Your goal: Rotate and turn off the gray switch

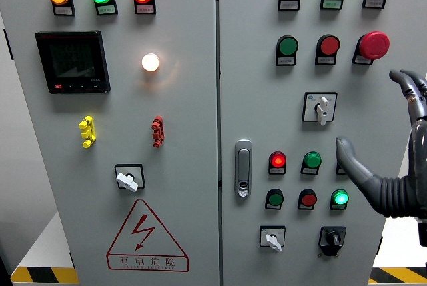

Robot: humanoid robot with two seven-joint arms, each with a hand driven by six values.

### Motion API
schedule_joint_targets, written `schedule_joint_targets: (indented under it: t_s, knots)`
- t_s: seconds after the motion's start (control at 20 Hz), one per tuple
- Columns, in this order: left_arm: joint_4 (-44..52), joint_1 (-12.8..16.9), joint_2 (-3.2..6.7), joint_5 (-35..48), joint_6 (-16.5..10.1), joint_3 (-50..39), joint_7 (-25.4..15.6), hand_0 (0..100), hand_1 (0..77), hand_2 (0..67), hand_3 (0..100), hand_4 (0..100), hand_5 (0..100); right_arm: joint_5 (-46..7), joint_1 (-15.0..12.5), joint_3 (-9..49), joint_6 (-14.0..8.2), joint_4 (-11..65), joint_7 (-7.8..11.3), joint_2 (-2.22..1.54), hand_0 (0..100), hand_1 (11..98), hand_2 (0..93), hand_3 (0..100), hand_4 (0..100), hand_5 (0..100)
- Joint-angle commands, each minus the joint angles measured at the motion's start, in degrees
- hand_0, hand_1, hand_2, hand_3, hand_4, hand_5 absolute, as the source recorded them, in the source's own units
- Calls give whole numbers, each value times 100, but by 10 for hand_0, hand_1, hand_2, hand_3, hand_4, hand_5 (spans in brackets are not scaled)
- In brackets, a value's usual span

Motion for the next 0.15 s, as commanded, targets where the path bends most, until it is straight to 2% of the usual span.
schedule_joint_targets:
  t_s: [0.0, 0.1]
  knots:
    - [0, -6, 2, 0, -1, 0, -5, 0, 0, 101, 207, 121, 127, 4, -57, 0, -17, 12, 10, 5, 160, 466, 137, 182, 76, 272]
    - [0, 3, -6, -9, -1, 0, 4, 0, 0, 101, 207, 121, 127, 4, -75, 0, -17, 12, 10, 5, 149, 467, 119, 173, 69, 263]
